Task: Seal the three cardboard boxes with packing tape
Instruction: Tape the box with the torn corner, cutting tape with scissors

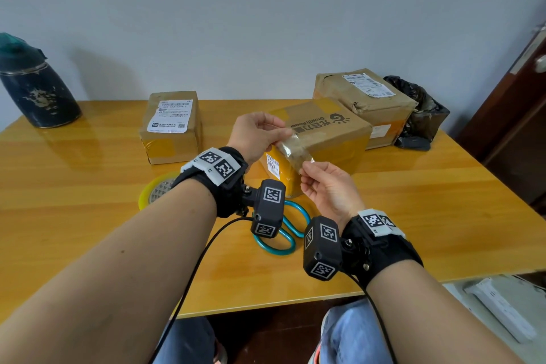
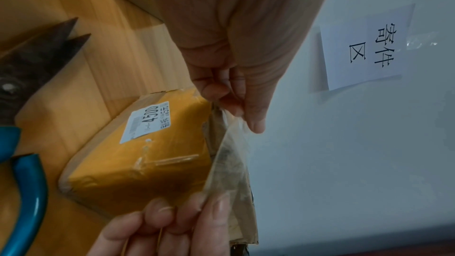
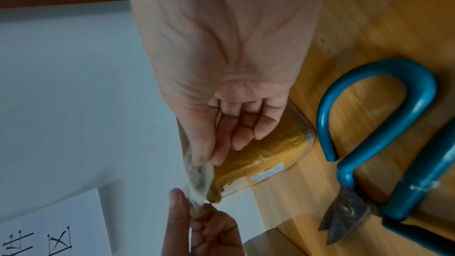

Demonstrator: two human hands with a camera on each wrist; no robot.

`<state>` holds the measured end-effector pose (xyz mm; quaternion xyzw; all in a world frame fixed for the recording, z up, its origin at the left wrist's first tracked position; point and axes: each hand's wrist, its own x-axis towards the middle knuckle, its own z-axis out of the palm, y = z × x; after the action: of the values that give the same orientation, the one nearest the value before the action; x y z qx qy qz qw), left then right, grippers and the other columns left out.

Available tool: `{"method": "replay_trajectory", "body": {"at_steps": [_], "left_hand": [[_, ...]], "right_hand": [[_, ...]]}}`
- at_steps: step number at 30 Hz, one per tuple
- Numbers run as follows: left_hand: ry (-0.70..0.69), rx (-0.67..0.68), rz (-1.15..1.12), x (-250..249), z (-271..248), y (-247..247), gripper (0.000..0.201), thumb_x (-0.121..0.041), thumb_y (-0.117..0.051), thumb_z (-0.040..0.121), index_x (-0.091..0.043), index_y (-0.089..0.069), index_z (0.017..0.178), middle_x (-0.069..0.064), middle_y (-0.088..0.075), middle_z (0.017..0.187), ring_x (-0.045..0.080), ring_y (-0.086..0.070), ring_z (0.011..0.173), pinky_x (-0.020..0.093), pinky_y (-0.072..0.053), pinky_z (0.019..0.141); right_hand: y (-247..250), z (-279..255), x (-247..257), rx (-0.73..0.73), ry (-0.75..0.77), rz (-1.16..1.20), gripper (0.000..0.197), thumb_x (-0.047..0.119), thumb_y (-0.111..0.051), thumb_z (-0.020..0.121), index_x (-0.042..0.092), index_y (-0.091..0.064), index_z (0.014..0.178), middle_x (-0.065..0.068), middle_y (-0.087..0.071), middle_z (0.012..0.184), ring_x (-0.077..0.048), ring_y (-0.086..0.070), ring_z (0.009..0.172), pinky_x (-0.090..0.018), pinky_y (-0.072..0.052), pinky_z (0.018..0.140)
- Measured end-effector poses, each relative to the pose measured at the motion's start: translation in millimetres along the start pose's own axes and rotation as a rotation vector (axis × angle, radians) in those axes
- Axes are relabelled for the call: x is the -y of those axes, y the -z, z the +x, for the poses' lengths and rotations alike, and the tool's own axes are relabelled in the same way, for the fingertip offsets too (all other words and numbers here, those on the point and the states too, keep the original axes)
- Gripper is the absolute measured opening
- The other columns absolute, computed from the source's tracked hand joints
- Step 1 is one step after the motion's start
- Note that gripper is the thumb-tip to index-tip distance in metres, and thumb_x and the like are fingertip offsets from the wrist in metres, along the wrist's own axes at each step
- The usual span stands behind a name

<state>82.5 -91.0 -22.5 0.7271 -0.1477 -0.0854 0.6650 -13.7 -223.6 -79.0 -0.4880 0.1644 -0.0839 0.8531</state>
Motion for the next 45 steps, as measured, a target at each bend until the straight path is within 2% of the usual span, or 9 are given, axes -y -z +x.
{"method": "replay_trajectory", "body": {"at_steps": [3, 10, 19, 26, 29, 32, 35, 40, 45], "left_hand": [[0.001, -0.009, 0.007, 1, 1, -1, 0.017, -0.005, -0.078, 0.077, -0.014, -0.063, 0.077, -0.005, -0.065, 0.062, 0.005, -0.054, 0.05, 0.017, -0.043, 0.05], [-0.011, -0.028, 0.07, 3, 4, -1, 0.018, -0.01, -0.081, 0.075, -0.016, -0.064, 0.076, -0.003, -0.064, 0.069, 0.011, -0.055, 0.061, 0.019, -0.045, 0.055], [-0.058, -0.036, 0.124, 8, 3, -1, 0.016, -0.008, -0.08, 0.075, -0.01, -0.065, 0.082, -0.001, -0.065, 0.071, 0.005, -0.059, 0.059, 0.01, -0.045, 0.053], [-0.105, -0.046, 0.196, 10, 8, 0, 0.018, -0.013, -0.082, 0.073, -0.016, -0.065, 0.078, 0.005, -0.066, 0.078, 0.018, -0.063, 0.073, 0.03, -0.056, 0.073], [-0.117, -0.039, 0.225, 11, 10, 0, 0.019, -0.013, -0.083, 0.072, -0.017, -0.065, 0.077, 0.006, -0.068, 0.078, 0.018, -0.064, 0.073, 0.035, -0.058, 0.075], [-0.123, -0.026, 0.238, 11, 12, 1, 0.021, -0.012, -0.084, 0.071, -0.018, -0.065, 0.075, 0.008, -0.07, 0.078, 0.026, -0.069, 0.076, 0.038, -0.059, 0.076], [-0.142, -0.035, 0.258, 10, 13, 0, 0.021, -0.013, -0.083, 0.072, -0.02, -0.064, 0.074, 0.007, -0.069, 0.078, 0.026, -0.068, 0.077, 0.035, -0.059, 0.074], [-0.189, -0.053, 0.263, 11, 13, -1, 0.02, -0.014, -0.082, 0.074, -0.021, -0.063, 0.075, 0.002, -0.065, 0.077, 0.012, -0.059, 0.07, 0.023, -0.055, 0.067], [-0.188, -0.06, 0.257, 15, 14, -1, 0.019, -0.015, -0.083, 0.073, -0.017, -0.065, 0.078, 0.006, -0.068, 0.08, 0.013, -0.06, 0.071, 0.025, -0.056, 0.068]], "right_hand": [[-1, 1, 0, -0.011, -0.006, -0.028, 0.009, 0.005, -0.066, 0.083, 0.011, -0.061, 0.081, -0.002, -0.067, 0.072, -0.013, -0.058, 0.072, -0.026, -0.048, 0.076], [-2, 4, 1, -0.04, -0.016, -0.106, 0.005, 0.005, -0.066, 0.084, 0.008, -0.063, 0.086, -0.003, -0.069, 0.076, -0.013, -0.059, 0.073, -0.025, -0.048, 0.074], [-6, 8, 4, -0.081, -0.025, -0.169, 0.004, 0.004, -0.068, 0.084, 0.007, -0.065, 0.085, -0.003, -0.071, 0.074, -0.012, -0.061, 0.071, -0.022, -0.051, 0.071], [-7, 14, 6, -0.096, -0.06, -0.189, 0.004, 0.006, -0.069, 0.084, 0.007, -0.065, 0.085, -0.002, -0.071, 0.072, -0.011, -0.06, 0.07, -0.022, -0.05, 0.069], [-7, 17, 8, -0.104, -0.09, -0.191, 0.005, 0.006, -0.07, 0.083, 0.008, -0.066, 0.084, -0.002, -0.071, 0.072, -0.01, -0.06, 0.068, -0.022, -0.05, 0.068], [-7, 19, 11, -0.101, -0.098, -0.211, 0.005, 0.006, -0.07, 0.083, 0.008, -0.065, 0.083, -0.002, -0.071, 0.072, -0.01, -0.06, 0.068, -0.022, -0.05, 0.068], [-6, 20, 12, -0.099, -0.1, -0.223, 0.006, 0.006, -0.07, 0.082, 0.008, -0.065, 0.082, -0.002, -0.071, 0.071, -0.011, -0.06, 0.068, -0.022, -0.05, 0.069], [-4, 20, 10, -0.1, -0.09, -0.222, 0.006, 0.006, -0.071, 0.081, 0.008, -0.065, 0.084, -0.002, -0.071, 0.071, -0.01, -0.061, 0.067, -0.022, -0.05, 0.067], [-3, 22, 11, -0.096, -0.086, -0.255, 0.009, 0.008, -0.073, 0.08, 0.008, -0.066, 0.085, -0.003, -0.072, 0.074, -0.011, -0.062, 0.07, -0.023, -0.05, 0.07]]}}
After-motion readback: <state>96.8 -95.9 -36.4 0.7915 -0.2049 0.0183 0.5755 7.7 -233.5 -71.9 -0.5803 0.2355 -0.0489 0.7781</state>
